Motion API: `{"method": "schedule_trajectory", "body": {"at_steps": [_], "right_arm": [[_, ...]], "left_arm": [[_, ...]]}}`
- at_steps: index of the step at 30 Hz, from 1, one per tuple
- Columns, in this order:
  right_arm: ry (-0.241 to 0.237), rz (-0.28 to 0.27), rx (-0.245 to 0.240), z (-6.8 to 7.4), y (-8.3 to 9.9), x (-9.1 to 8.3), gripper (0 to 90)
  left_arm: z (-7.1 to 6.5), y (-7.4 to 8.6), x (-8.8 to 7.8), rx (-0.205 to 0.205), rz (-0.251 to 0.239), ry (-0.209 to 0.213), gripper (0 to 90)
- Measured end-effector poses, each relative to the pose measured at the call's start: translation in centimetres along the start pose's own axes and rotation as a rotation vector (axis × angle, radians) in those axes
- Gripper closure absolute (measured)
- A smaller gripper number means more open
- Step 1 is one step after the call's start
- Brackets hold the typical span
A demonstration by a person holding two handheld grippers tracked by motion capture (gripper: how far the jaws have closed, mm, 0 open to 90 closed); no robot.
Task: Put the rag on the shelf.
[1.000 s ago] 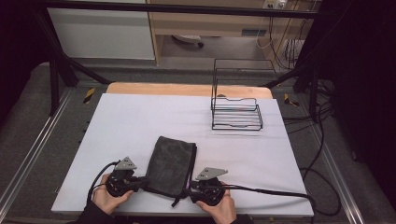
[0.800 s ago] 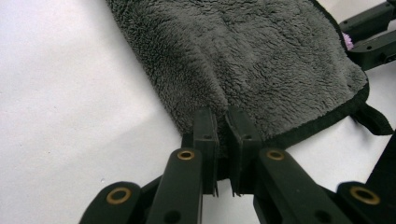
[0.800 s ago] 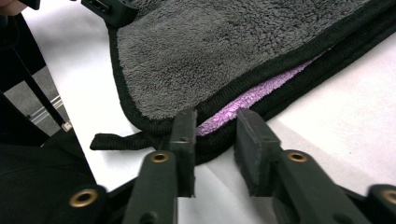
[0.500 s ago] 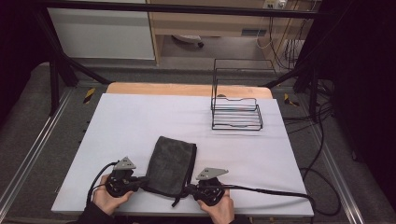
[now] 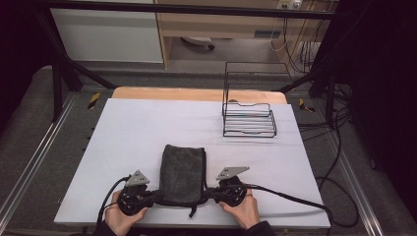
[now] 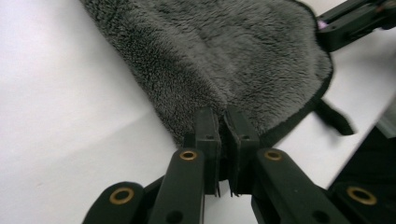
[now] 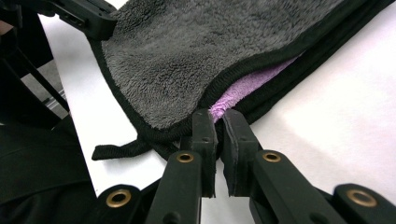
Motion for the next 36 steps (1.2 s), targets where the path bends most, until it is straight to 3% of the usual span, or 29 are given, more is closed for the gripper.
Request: {"method": "schedule_trajectory", "body": {"at_steps": [2, 6, 7, 9, 12, 15, 20, 24, 29, 32, 36], "right_arm": [[-0.011, -0.018, 0.002, 0.5, 0.3, 0.3, 83.7], [-0.007, -0.044, 0.0, 1.0, -0.1, 0.5, 84.9], [-0.009, -0.046, -0.004, 1.2, -0.2, 0.7, 85.1], [-0.012, -0.053, -0.01, 1.5, -0.4, 1.1, 85.1], [-0.016, -0.055, -0.007, 1.8, -0.9, 1.4, 84.6], [0.009, -0.042, 0.005, 1.7, -0.9, 1.3, 81.0], [0.036, -0.098, -0.008, 2.9, -0.8, -0.2, 57.1], [-0.013, -0.109, 0.01, 4.6, 0.0, -0.6, 57.9], [-0.035, -0.073, 0.015, 5.6, 0.8, 0.0, 63.6], [-0.021, -0.038, -0.012, 5.8, 1.6, 1.2, 61.1], [-0.005, -0.052, -0.03, 6.0, 1.8, 1.9, 60.1]], "left_arm": [[0.6, -0.1, -0.2, -0.021, -0.002, 0.009, 84.8], [0.8, -0.4, -0.6, 0.002, -0.031, 0.038, 82.1], [0.8, -0.5, -0.6, 0.003, -0.034, 0.038, 80.0], [0.9, -0.3, -0.4, -0.013, -0.02, 0.045, 66.9], [0.8, 0.1, -0.1, -0.006, 0.011, 0.061, 58.9], [0.6, 0.5, 0.3, 0.02, 0.041, 0.04, 60.7], [0.5, 0.7, 0.4, 0.025, 0.058, 0.028, 70.8], [0.6, 0.7, 0.4, 0.027, 0.063, 0.013, 81.9], [0.6, 0.7, 0.4, 0.023, 0.061, 0.008, 83.4], [0.6, 0.7, 0.4, 0.021, 0.06, 0.01, 83.4], [0.6, 0.7, 0.4, 0.018, 0.058, 0.01, 83.4]]}}
Point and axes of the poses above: each handheld gripper's, and its own axes: x roughly forward along the jaws, y roughly out of its underside, z roughly to its left, the point moved 7 cm from there along x, roughly forward along the jaws, and after that the axes turned 9 degrees about -z, right-handed, at the moved point
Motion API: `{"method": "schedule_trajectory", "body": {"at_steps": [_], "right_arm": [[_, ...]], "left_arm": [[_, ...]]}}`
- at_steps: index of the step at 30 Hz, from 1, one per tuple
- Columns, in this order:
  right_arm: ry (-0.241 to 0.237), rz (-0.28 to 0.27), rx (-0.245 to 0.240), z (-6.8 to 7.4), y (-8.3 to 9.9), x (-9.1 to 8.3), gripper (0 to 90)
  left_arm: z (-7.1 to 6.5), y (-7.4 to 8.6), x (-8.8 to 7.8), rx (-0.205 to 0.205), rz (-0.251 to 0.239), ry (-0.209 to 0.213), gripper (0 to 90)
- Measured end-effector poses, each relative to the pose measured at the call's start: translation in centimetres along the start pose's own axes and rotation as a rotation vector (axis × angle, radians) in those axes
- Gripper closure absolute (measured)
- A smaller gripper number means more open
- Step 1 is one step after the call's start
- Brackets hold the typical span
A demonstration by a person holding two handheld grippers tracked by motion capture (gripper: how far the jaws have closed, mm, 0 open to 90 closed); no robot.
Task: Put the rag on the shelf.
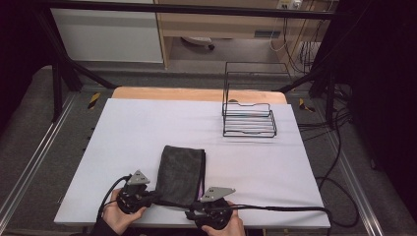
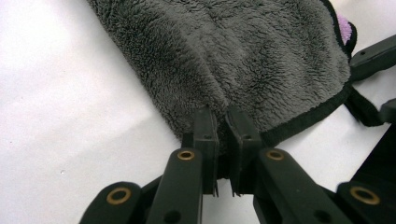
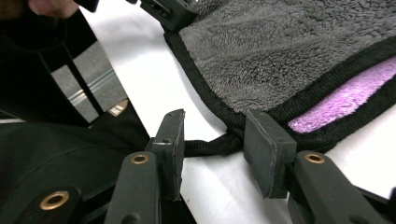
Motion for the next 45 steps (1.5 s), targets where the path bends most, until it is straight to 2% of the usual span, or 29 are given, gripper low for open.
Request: {"method": "schedule_trajectory", "body": {"at_steps": [2, 4, 5, 8, 10, 15, 19, 22, 26, 30, 35, 38, 40, 43, 45], "right_arm": [[0.023, 0.001, -0.034, -0.1, 0.2, 0.0, 69.8], [0.055, 0.015, -0.065, -0.4, 0.4, 0.0, 85.1], [0.059, 0.018, -0.07, -0.5, 0.4, -0.1, 90.0], [0.036, 0.028, -0.061, -0.5, 0.4, -0.1, 90.0], [0.025, 0.028, -0.035, -0.6, 0.4, -0.1, 90.0], [0.04, 0.04, -0.039, -1.0, 0.1, -0.8, 90.0], [0.067, 0.004, -0.006, -2.3, -0.7, -2.2, 90.0], [0.022, -0.024, 0.012, -1.4, -0.7, -1.8, 90.0], [0.0, 0.003, -0.005, -0.3, -0.2, -0.2, 71.3], [-0.015, -0.001, -0.007, 0.4, -0.2, 0.4, 61.3], [0.007, -0.021, -0.087, 0.6, 0.3, 0.4, 66.0], [0.033, -0.005, -0.138, 0.4, 0.5, 0.2, 80.5], [0.044, 0.016, -0.145, 0.2, 0.6, 0.0, 88.6], [0.035, 0.019, -0.123, 0.0, 0.6, -0.1, 90.0], [0.035, 0.015, -0.087, -0.2, 0.6, -0.2, 90.0]], "left_arm": [[0.0, 0.0, 0.0, -0.001, 0.0, -0.002, 83.5], [0.0, 0.0, 0.0, -0.002, 0.0, -0.002, 83.6], [0.0, 0.0, 0.0, -0.004, 0.0, -0.002, 83.6], [0.0, 0.0, 0.0, -0.008, -0.004, 0.001, 83.7], [0.0, 0.0, -0.1, -0.009, -0.009, 0.002, 83.9], [0.0, -0.1, -0.2, -0.008, -0.017, 0.005, 84.6], [0.0, -0.1, -0.2, -0.011, -0.019, 0.006, 84.8], [0.1, -0.1, -0.2, -0.016, -0.018, 0.008, 84.7], [0.1, -0.1, -0.2, -0.011, -0.019, 0.006, 84.7], [0.1, -0.1, -0.2, -0.013, -0.019, 0.007, 84.7], [0.1, -0.1, -0.2, -0.011, -0.02, 0.004, 84.7], [0.1, -0.1, -0.2, -0.011, -0.019, 0.005, 84.7], [0.1, -0.1, -0.2, -0.012, -0.02, 0.006, 84.7], [0.1, -0.1, -0.3, -0.011, -0.02, 0.005, 84.7], [0.1, -0.1, -0.3, -0.011, -0.021, 0.007, 84.7]]}}
Point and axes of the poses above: each handheld gripper's, and its own axes: x roughly forward along the jaws, y roughly out of its underside, z roughly to its left, the point moved 7 cm from there along x, roughly forward along the jaws, and after that the axes turned 9 degrees about -z, right-handed, at the moved point
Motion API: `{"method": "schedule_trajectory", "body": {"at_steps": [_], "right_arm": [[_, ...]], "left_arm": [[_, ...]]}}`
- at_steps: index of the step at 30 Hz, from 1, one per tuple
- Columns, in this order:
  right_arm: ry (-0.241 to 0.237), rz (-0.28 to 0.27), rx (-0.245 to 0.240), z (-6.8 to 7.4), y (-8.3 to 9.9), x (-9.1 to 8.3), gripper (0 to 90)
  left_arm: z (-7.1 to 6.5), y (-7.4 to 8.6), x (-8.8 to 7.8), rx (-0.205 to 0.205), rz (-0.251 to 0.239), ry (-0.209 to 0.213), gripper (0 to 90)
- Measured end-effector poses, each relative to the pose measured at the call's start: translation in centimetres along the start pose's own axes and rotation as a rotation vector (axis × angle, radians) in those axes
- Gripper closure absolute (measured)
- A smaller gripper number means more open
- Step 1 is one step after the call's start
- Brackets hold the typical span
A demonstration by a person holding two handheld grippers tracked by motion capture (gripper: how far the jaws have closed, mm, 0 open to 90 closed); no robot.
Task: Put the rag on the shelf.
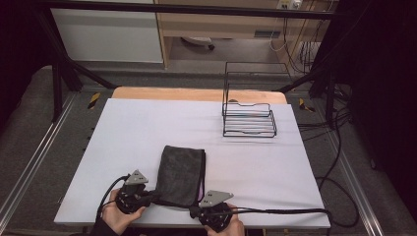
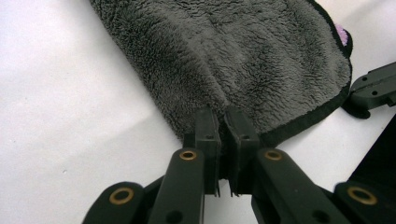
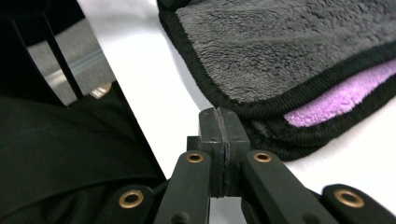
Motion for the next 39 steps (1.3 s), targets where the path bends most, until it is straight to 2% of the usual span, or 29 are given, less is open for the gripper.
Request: {"method": "schedule_trajectory", "body": {"at_steps": [2, 6, 12, 17, 20, 21, 22, 23, 24, 25, 27, 28, 30, 32, 34, 36, 37, 39], "right_arm": [[0.018, 0.008, 0.005, -0.5, -0.1, -0.4, 90.0], [0.022, 0.013, 0.035, -1.5, -0.6, -1.4, 90.0], [0.061, 0.019, 0.015, -3.1, -1.8, -3.2, 90.0], [0.075, 0.042, 0.04, -4.3, -1.4, -4.7, 90.0], [0.033, 0.079, 0.062, -4.1, -0.5, -4.5, 90.0], [0.022, 0.084, 0.065, -4.0, -0.3, -4.4, 89.3], [0.017, 0.075, 0.067, -3.9, -0.4, -4.3, 84.3], [0.019, 0.053, 0.074, -4.0, -0.7, -4.3, 75.6], [0.029, 0.03, 0.076, -4.2, -1.1, -4.4, 72.1], [0.043, 0.003, 0.07, -4.6, -1.6, -4.6, 68.5], [0.074, -0.056, 0.084, -5.5, -2.7, -4.4, 55.7], [0.079, -0.073, 0.102, -5.9, -3.1, -4.1, 54.5], [0.097, -0.1, 0.134, -7.1, -3.6, -3.0, 41.2], [0.12, -0.107, 0.134, -8.3, -3.9, -1.7, 37.2], [0.154, -0.109, 0.139, -9.5, -4.1, -0.6, 34.7], [0.177, -0.125, 0.131, -10.8, -4.3, 0.3, 35.1], [0.185, -0.124, 0.143, -11.5, -4.5, 0.7, 36.4], [0.186, -0.138, 0.145, -12.5, -5.3, 1.5, 36.8]], "left_arm": [[0.0, -0.1, -0.1, -0.005, -0.008, 0.006, 84.7], [-0.2, -0.4, -0.4, -0.022, -0.038, 0.033, 84.8], [-1.7, -0.8, -0.6, -0.05, -0.072, 0.081, 85.0], [-3.1, -0.7, 0.4, -0.016, -0.066, 0.072, 84.5], [-3.1, -0.5, 0.6, 0.0, -0.05, 0.058, 82.3], [-2.9, -0.5, 0.5, 0.0, -0.049, 0.051, 80.8], [-2.8, -0.5, 0.2, 0.002, -0.056, 0.046, 78.2], [-2.5, -0.7, 0.0, 0.01, -0.065, 0.026, 74.7], [-2.2, -0.9, -0.3, 0.013, -0.078, 0.008, 70.5], [-1.8, -1.1, -0.4, 0.009, -0.092, -0.006, 64.4], [-1.1, -1.4, -0.3, 0.01, -0.101, -0.029, 56.2], [-0.8, -1.5, -0.1, 0.014, -0.105, -0.045, 52.1], [0.1, -1.9, 0.7, 0.021, -0.1, -0.069, 45.7], [1.1, -2.5, 1.7, 0.011, -0.101, -0.074, 40.1], [1.9, -3.2, 2.5, -0.018, -0.099, -0.07, 34.2], [2.6, -4.0, 3.2, -0.032, -0.113, -0.07, 35.9], [3.0, -4.4, 3.5, -0.032, -0.116, -0.073, 38.9], [4.2, -5.3, 4.2, -0.039, -0.125, -0.101, 42.6]]}}
Point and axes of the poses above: each handheld gripper's, and its own axes: x roughly forward along the jaws, y roughly out of its underside, z roughly to its left, the point moved 7 cm from there along x, roughly forward along the jaws, and after that the axes turned 9 degrees about -z, right-handed, at the moved point
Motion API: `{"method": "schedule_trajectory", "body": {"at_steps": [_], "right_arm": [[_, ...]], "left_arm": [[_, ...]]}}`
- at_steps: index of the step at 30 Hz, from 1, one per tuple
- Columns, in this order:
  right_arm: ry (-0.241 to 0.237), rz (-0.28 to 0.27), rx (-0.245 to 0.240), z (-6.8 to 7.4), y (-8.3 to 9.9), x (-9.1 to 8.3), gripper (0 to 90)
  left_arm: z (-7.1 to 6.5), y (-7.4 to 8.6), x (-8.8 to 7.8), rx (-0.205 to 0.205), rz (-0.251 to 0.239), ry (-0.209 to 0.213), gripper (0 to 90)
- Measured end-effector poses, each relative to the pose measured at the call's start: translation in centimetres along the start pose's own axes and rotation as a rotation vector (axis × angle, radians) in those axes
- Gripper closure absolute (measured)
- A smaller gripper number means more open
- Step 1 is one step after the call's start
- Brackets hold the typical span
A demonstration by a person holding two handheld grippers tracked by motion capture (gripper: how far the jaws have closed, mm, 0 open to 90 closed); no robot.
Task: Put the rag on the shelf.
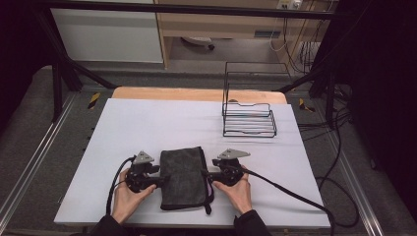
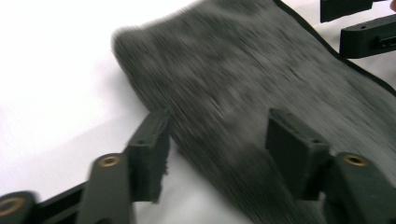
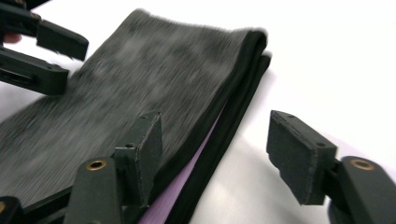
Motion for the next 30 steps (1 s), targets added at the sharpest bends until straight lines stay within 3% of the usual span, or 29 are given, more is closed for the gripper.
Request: {"method": "schedule_trajectory", "body": {"at_steps": [2, 6, 11, 13, 18, 23, 30], "right_arm": [[0.015, -0.014, -0.012, -0.9, -0.8, 1.1, 35.5], [0.034, -0.02, 0.014, -2.4, -2.0, 2.8, 31.3], [0.039, 0.022, 0.01, -3.2, -2.5, 2.6, 22.3], [0.036, 0.022, -0.001, -2.9, -2.6, 2.2, 15.5], [0.004, 0.012, 0.006, -2.4, -2.8, 1.2, 7.9], [-0.012, 0.038, -0.014, -2.1, -2.8, 0.6, 6.4], [-0.02, -0.023, -0.002, -2.2, -4.1, 0.3, 7.7]], "left_arm": [[0.9, -0.8, 0.5, -0.016, -0.019, -0.009, 45.6], [2.6, -1.9, 1.1, -0.036, -0.045, -0.026, 45.1], [4.3, -2.6, 2.3, -0.051, -0.032, -0.036, 52.4], [4.4, -2.7, 2.9, -0.07, -0.023, -0.024, 54.8], [4.4, -2.8, 3.8, -0.062, 0.023, -0.027, 62.0], [4.2, -2.4, 4.1, -0.078, 0.06, -0.007, 68.3], [3.7, -2.1, 4.2, -0.072, 0.085, -0.013, 69.9]]}}
Point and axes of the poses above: each handheld gripper's, and its own axes: x roughly forward along the jaws, y roughly out of its underside, z roughly to its left, the point moved 7 cm from there along x, roughly forward along the jaws, and after that the axes turned 9 degrees about -z, right-handed, at the moved point
